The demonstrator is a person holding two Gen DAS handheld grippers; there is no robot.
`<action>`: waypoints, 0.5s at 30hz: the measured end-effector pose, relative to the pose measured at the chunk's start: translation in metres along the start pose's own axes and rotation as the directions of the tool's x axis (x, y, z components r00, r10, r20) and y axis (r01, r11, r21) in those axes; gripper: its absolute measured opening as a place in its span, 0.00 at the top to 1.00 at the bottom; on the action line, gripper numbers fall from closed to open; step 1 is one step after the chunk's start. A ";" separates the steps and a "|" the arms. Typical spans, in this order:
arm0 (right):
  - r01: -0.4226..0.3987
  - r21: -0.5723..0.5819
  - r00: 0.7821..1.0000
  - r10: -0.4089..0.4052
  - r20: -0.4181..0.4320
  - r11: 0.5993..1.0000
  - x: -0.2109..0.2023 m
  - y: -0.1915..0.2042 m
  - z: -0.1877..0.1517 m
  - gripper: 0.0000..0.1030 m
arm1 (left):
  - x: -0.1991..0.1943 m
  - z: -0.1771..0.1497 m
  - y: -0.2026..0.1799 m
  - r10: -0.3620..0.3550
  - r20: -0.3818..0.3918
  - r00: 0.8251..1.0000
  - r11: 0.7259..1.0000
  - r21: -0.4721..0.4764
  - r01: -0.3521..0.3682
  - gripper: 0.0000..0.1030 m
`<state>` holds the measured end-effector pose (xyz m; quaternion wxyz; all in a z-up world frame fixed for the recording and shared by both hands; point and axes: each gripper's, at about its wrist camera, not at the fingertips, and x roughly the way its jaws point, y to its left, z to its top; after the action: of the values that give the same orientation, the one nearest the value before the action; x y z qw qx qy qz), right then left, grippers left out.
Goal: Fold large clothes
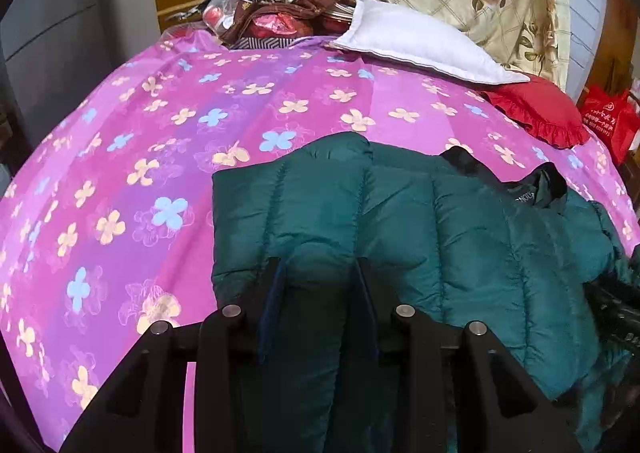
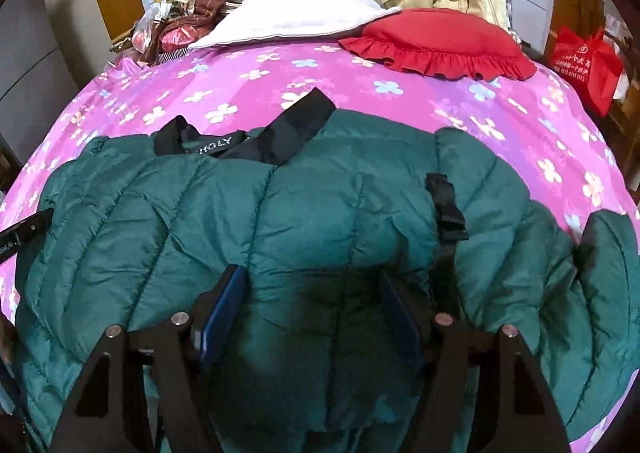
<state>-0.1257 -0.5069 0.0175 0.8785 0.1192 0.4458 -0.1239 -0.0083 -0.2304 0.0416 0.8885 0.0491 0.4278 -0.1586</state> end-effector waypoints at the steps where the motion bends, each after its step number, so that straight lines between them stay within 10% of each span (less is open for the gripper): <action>1: 0.000 -0.001 1.000 0.000 -0.005 1.000 -0.002 0.000 0.001 0.30 | 0.000 0.000 0.000 0.003 0.000 1.000 1.000 0.003 -0.003 0.84; 8: 0.012 -0.024 0.997 -0.011 0.073 1.000 -0.053 -0.007 -0.010 0.30 | 0.001 -0.001 0.000 0.002 0.004 1.000 1.000 -0.003 -0.002 0.83; 15: 0.002 0.043 1.000 0.000 -0.031 0.999 -0.022 -0.035 -0.034 0.29 | -0.004 -0.003 -0.001 0.013 0.012 1.000 1.000 -0.003 -0.013 0.83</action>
<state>-0.1758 -0.5268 0.0120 0.8685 0.1399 0.4568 -0.1321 -0.0128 -0.2301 0.0429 0.8920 0.0495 0.4225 -0.1526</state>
